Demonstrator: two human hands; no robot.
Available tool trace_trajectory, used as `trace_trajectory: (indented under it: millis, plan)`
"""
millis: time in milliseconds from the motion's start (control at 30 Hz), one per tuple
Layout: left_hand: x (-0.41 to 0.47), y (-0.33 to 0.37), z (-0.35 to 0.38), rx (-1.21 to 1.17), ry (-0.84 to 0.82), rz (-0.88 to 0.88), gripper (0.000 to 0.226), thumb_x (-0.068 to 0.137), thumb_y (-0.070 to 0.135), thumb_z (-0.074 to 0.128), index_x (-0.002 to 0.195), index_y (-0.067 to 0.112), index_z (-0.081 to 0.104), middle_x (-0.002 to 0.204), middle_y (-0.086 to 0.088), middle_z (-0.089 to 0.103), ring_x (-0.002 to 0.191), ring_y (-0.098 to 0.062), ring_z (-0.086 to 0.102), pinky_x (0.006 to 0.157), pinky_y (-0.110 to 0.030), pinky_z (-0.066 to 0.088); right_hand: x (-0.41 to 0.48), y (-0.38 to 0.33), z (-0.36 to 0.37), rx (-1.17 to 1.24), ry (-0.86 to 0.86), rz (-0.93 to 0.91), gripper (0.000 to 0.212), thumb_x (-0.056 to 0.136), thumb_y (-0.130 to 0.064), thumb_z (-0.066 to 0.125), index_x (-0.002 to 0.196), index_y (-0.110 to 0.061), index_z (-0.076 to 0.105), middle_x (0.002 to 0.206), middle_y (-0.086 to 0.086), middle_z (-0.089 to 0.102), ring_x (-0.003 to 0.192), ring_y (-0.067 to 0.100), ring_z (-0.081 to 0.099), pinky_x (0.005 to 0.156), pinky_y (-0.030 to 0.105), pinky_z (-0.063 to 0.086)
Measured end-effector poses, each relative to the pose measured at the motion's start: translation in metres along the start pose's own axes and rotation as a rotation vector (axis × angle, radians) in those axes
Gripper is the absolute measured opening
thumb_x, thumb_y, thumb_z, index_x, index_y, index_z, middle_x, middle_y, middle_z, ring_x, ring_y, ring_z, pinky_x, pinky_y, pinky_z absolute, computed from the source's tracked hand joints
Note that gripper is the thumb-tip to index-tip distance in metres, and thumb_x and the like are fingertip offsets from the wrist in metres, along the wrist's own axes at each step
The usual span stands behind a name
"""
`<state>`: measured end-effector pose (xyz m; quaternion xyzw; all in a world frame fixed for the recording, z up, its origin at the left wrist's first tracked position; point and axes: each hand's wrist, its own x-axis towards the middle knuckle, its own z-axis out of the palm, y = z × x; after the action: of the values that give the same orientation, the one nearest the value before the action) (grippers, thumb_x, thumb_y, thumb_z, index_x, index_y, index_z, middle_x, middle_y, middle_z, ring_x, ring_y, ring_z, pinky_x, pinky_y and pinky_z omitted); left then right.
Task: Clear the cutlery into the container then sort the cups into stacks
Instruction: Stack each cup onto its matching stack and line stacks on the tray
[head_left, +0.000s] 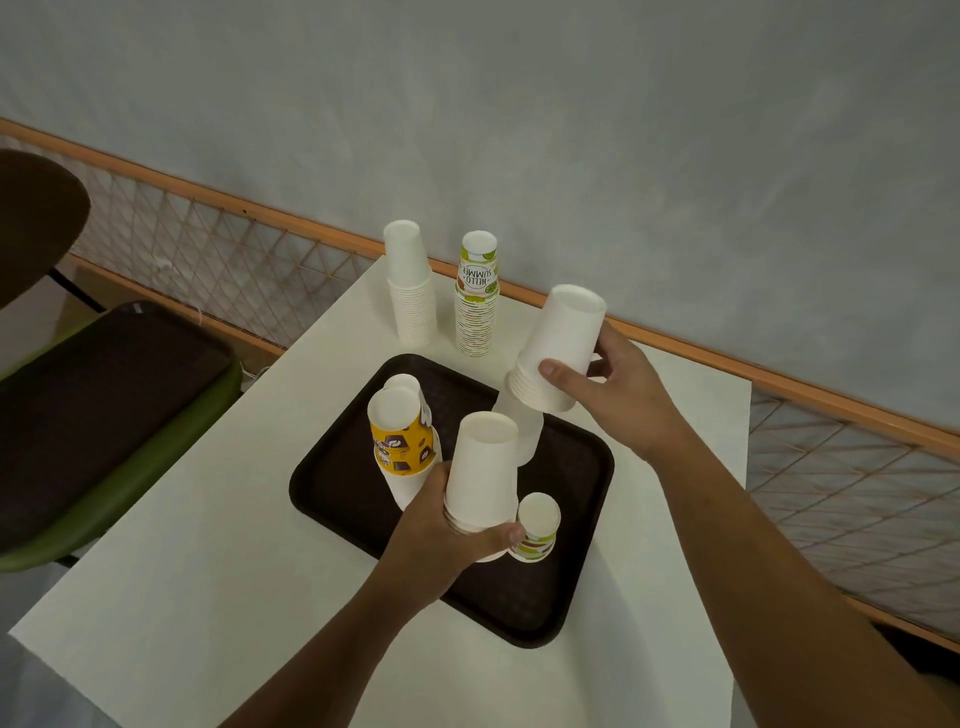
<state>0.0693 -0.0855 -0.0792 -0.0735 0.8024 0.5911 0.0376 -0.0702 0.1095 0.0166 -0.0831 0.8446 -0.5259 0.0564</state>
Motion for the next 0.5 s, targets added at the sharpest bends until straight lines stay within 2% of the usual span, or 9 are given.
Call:
trace_trajectory:
  millis: [100,233,433,500]
  plan:
    - [0.001,-0.002,-0.002,-0.02,-0.009,-0.014,0.08,0.07,0.032,0.092,0.126,0.049,0.037,0.126,0.021,0.053,0.121,-0.008,0.056,0.097,-0.022,0.056,0.006,0.02,0.014,-0.068,0.003,0.036,0.067,0.085,-0.049,0.075,0.143,-0.032,0.046,0.135,-0.011,0.058,0.111,0.011,0.058,0.084,0.025,0.049]
    - [0.002,-0.004,-0.004,-0.026,-0.017,-0.043,0.078,0.072,0.028,0.092,0.126,0.047,0.039,0.125,0.024,0.052,0.119,-0.005,0.056,0.093,-0.016,0.054,0.011,0.031,0.029,-0.061,0.051,0.035,0.068,0.086,-0.045,0.076,0.144,-0.033,0.042,0.142,-0.009,0.054,0.115,0.007,0.052,0.097,0.036,0.051]
    - [0.003,-0.008,-0.005,-0.019,-0.012,-0.051,0.078,0.073,0.026,0.091,0.126,0.046,0.038,0.127,0.022,0.051,0.122,-0.007,0.055,0.098,-0.022,0.054,0.019,0.034,0.038,-0.059,0.082,-0.004,0.071,0.084,-0.044,0.078,0.145,-0.034,0.042,0.144,-0.01,0.053,0.115,0.006,0.051,0.09,0.027,0.047]
    - [0.004,-0.009,-0.005,-0.018,-0.012,-0.051,0.078,0.073,0.026,0.091,0.126,0.047,0.038,0.127,0.024,0.05,0.122,-0.008,0.055,0.098,-0.021,0.054,0.022,0.037,0.039,-0.075,0.068,-0.006,0.073,0.083,-0.046,0.078,0.145,-0.033,0.042,0.145,-0.009,0.053,0.118,0.008,0.052,0.093,0.031,0.049]
